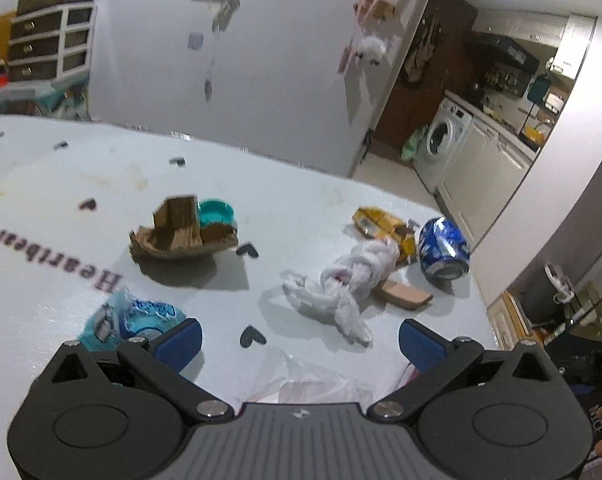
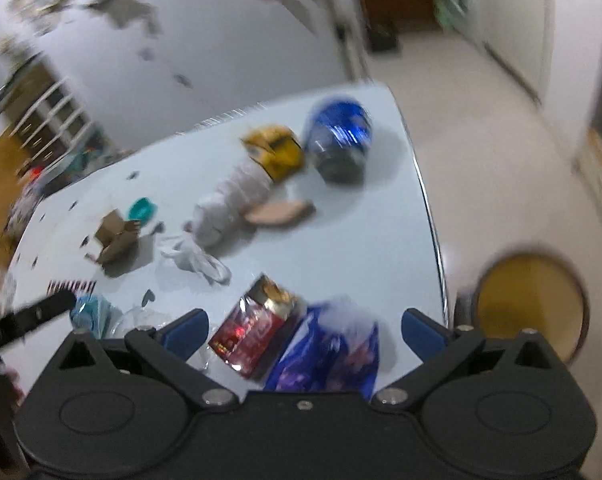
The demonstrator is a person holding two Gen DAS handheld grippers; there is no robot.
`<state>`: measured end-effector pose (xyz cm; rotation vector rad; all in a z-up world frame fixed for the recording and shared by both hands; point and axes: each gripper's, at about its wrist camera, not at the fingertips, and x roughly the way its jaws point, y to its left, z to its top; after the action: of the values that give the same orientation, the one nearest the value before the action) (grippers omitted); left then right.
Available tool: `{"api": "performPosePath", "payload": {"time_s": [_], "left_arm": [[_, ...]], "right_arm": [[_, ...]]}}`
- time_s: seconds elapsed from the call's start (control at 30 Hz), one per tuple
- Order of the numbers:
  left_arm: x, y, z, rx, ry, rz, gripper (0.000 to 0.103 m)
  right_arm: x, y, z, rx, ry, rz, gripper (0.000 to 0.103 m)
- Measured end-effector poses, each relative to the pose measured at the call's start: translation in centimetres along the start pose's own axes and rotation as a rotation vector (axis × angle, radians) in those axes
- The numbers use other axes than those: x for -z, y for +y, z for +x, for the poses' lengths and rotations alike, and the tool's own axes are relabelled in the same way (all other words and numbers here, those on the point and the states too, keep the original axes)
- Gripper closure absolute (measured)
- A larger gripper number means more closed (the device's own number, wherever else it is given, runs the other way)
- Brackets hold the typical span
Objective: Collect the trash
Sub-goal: 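Move both tools up and over the table toward the trash items, then grasp the clear plastic bag with the left tool while the right tool grasps the blue floral bag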
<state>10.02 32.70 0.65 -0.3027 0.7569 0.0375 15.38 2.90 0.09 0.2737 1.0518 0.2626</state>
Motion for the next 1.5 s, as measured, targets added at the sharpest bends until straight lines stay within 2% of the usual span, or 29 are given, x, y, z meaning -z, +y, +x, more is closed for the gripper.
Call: {"api": "performPosePath", "payload": {"time_s": [0.17, 0.3, 0.37, 0.67, 0.77, 0.87, 1.03, 1.17, 1.3, 1.43, 1.5], "left_arm": [[0.8, 1.1, 1.9, 0.070, 0.071, -0.027, 0.000], [2.0, 1.5, 2.5, 0.123, 0.115, -0.055, 0.001], [2.7, 1.6, 2.7, 0.154, 0.141, -0.075, 0.002], [6.2, -0.1, 2.2, 0.286, 0.233, -0.114, 0.002], [6.8, -1.0, 1.9, 0.321, 0.233, -0.122, 0.006], [7.0, -1.7, 1.7, 0.325, 0.227, -0.126, 0.011], [6.7, -0.8, 2.1, 0.285, 0.203, -0.182, 0.015], [6.7, 0.4, 3.1, 0.267, 0.211, -0.247, 0.016], [7.0, 0.7, 4.2, 0.268, 0.225, -0.297, 0.028], [7.0, -0.2, 4.7, 0.270, 0.229, -0.292, 0.034], [7.0, -0.5, 5.1, 0.261, 0.248, -0.294, 0.043]], "right_arm": [[0.8, -0.4, 2.6, 0.042, 0.115, 0.148, 0.000], [1.5, -0.6, 4.5, 0.065, 0.189, 0.209, 0.007], [1.7, -0.7, 5.2, 0.073, 0.218, 0.229, 0.007], [2.0, -1.1, 6.2, 0.102, 0.260, 0.258, 0.009], [2.1, -1.4, 6.4, 0.109, 0.264, 0.268, 0.016], [2.2, -1.5, 6.6, 0.117, 0.267, 0.262, 0.020], [2.0, -0.8, 6.9, 0.092, 0.249, 0.210, 0.037], [2.0, -0.6, 6.9, 0.092, 0.257, 0.182, 0.042], [2.1, -0.8, 6.8, 0.077, 0.275, 0.168, 0.044], [2.3, -0.6, 6.8, 0.066, 0.294, 0.122, 0.047], [2.3, -0.6, 6.8, 0.067, 0.297, 0.102, 0.050]]}}
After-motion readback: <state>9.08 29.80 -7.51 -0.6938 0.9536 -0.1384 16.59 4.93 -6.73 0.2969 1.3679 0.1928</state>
